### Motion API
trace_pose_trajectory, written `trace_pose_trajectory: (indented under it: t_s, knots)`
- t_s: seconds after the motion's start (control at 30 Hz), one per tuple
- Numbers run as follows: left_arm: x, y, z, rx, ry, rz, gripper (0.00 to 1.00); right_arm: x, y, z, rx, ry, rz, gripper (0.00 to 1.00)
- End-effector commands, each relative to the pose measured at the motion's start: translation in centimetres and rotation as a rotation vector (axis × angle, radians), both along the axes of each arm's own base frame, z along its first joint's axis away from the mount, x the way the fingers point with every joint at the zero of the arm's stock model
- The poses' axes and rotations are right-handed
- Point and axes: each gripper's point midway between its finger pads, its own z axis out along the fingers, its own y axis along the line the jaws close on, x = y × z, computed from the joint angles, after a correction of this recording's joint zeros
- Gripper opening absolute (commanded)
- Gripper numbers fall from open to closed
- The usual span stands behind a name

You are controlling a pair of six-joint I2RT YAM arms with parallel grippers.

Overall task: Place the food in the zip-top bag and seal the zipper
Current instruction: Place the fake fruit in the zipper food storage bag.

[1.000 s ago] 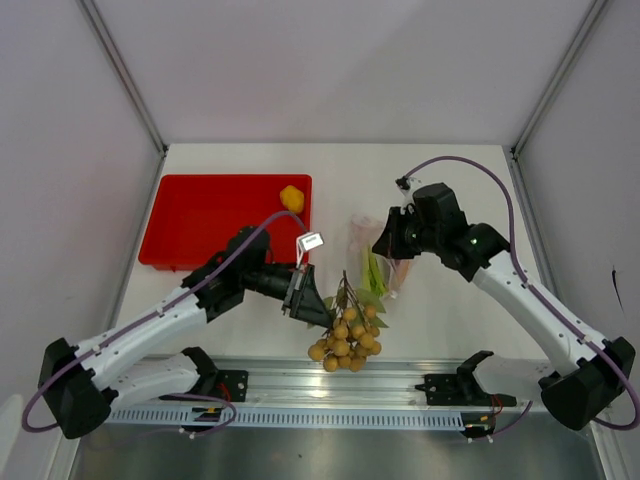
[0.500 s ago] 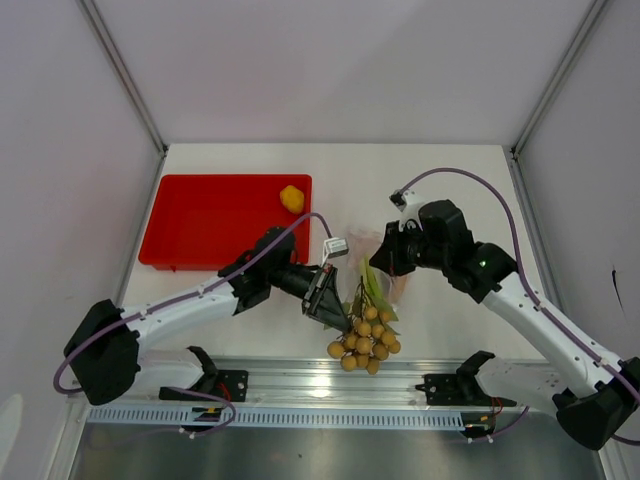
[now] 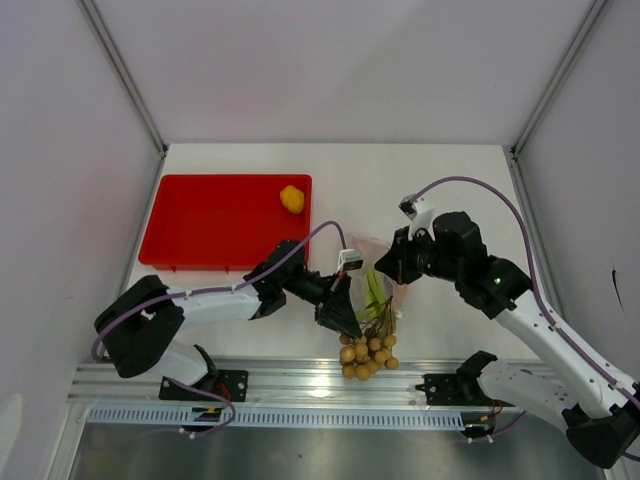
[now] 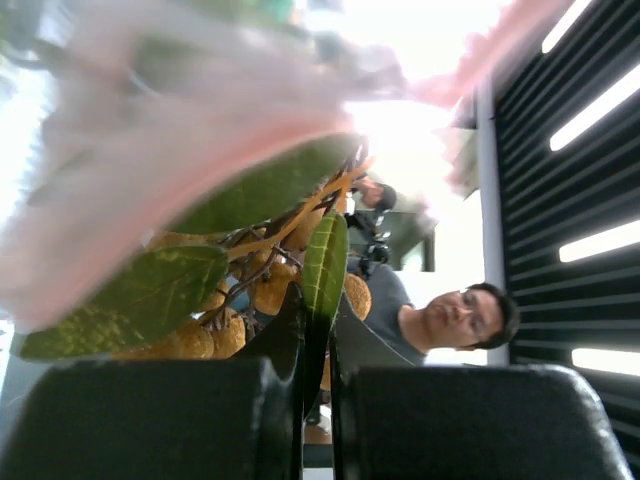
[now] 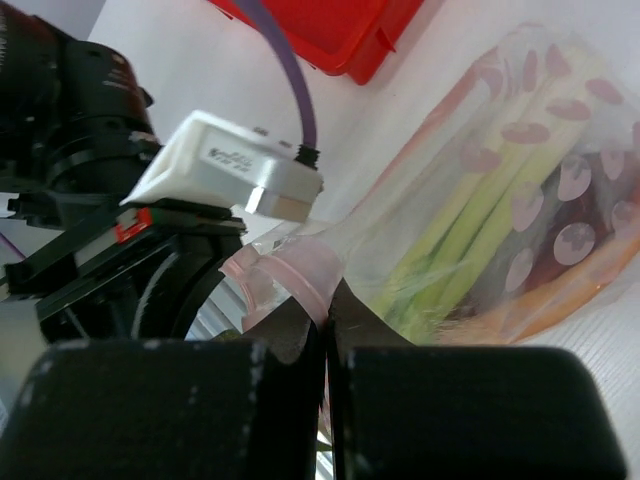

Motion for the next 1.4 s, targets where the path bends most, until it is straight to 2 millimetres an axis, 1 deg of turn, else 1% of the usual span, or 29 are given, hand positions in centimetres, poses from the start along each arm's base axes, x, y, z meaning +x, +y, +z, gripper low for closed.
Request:
trace_pose_trajectory:
  t_s: [0.0,0.1,0.13,0.17,0.2,0.23,0.27,0.3,0.33,0.37,0.43,0.47,0.53,0.63,0.77,0.8,0.83,0.87,0.93,0.97,1.07,1.1,1.17,1.2,1.23,1.27,1.3,1.33,1.37]
  knots:
    - [-0.1,-0.1,1.9,-0.090,0.002,-0.009,0.01,-0.1,0.1,2.4,0.056,-0.106,0.021,0.00]
    - [0.2,-0.3,1.3,-0.066,-0.006,0.004,0.01,-0.5,0.0,2.1,0.052,-0.096,0.026,0.00]
    - [0.2,-0.5,1.4,-0.063,-0.018,0.007,0.00,-0.5,0.0,2.1,0.054,-0.093,0.026,0.00]
    - [0.3,-0.5,1.3,-0.042,-0.048,0.011,0.01,-0.5,-0.1,2.0,0.054,-0.090,0.023,0.00]
    - [0.4,-0.7,1.9,-0.045,-0.079,0.012,0.00,-0.5,-0.2,1.9,0.050,-0.089,0.016,0.00]
    - [0.4,-0.6,1.6,-0.058,-0.147,0.013,0.01,-0.5,-0.2,1.9,0.052,-0.084,0.011,0.00]
    - [0.6,-0.7,2.7,-0.070,-0.190,0.031,0.01,-0.4,-0.2,1.7,0.048,-0.080,0.007,0.00]
    - [0.5,-0.5,2.5,-0.016,-0.178,0.034,0.01,-0.3,-0.2,1.7,0.047,-0.078,0.002,0.00]
    - [0.5,-0.4,2.6,-0.010,-0.195,0.044,0.01,-0.4,-0.2,1.7,0.051,-0.067,-0.001,0.00]
    - [0.8,-0.5,3.2,-0.028,-0.246,0.064,0.01,-0.3,-0.1,1.6,0.051,-0.063,-0.003,0.00]
    - [0.8,0.0,3.4,-0.017,-0.282,0.091,0.01,-0.2,-0.1,1.6,0.055,-0.048,-0.018,0.00]
    - [0.7,0.3,4.0,-0.010,-0.296,0.102,0.01,-0.1,-0.1,1.4,0.050,-0.036,-0.025,0.00]
    - [0.7,0.5,4.3,-0.019,-0.339,0.118,0.00,-0.1,-0.1,1.4,0.052,-0.015,-0.036,0.00]
    - [0.5,0.8,5.5,-0.055,-0.392,0.146,0.01,-0.3,0.1,0.9,0.049,0.026,-0.041,0.00]
    - [0.4,0.8,7.5,-0.121,-0.471,0.171,0.01,-0.7,0.5,0.7,0.063,0.101,-0.052,0.00]
    - [0.4,0.7,9.0,-0.163,-0.517,0.181,0.01,-0.6,0.6,0.4,0.055,0.131,-0.059,0.00]
    - [0.2,0.8,9.4,-0.173,-0.530,0.182,0.01,-0.8,0.7,0.2,0.053,0.158,-0.059,0.00]
    - [0.1,0.8,9.9,-0.190,-0.549,0.183,0.01,-0.8,0.9,0.5,0.065,0.176,-0.067,0.00]
    - [0.1,1.0,11.9,-0.244,-0.612,0.201,0.01,-1.1,0.9,0.6,0.068,0.201,-0.069,0.00]
    - [0.2,1.1,12.1,-0.245,-0.639,0.211,0.00,-1.1,1.0,1.2,0.080,0.203,-0.073,0.00]
    - [0.2,1.5,13.4,-0.268,-0.694,0.238,0.01,-1.5,1.2,1.8,0.093,0.228,-0.064,0.00]
    - [0.4,1.5,13.4,-0.276,-0.718,0.246,0.01,-1.6,1.3,2.7,0.113,0.234,-0.065,0.00]
    - [0.5,1.5,13.6,-0.300,-0.759,0.278,0.01,-2.0,1.8,3.3,0.135,0.264,-0.050,0.00]
    - [0.6,1.5,13.6,-0.313,-0.787,0.287,0.01,-2.1,2.0,4.3,0.163,0.275,-0.052,0.00]
    - [0.8,1.3,13.8,-0.331,-0.813,0.310,0.01,-2.3,2.2,4.7,0.178,0.286,-0.042,0.00]
    - [0.9,1.4,12.9,-0.332,-0.828,0.321,0.01,-2.5,2.4,5.1,0.191,0.296,-0.035,0.00]
    - [1.3,1.3,13.3,-0.363,-0.864,0.344,0.00,-2.7,2.6,5.6,0.205,0.309,-0.025,0.00]
    - [1.4,1.2,12.7,-0.363,-0.872,0.354,0.01,-2.8,2.8,6.4,0.229,0.322,-0.027,0.00]
    - [1.6,1.3,12.2,-0.363,-0.878,0.370,0.01,-2.9,3.0,6.7,0.240,0.335,-0.024,0.00]
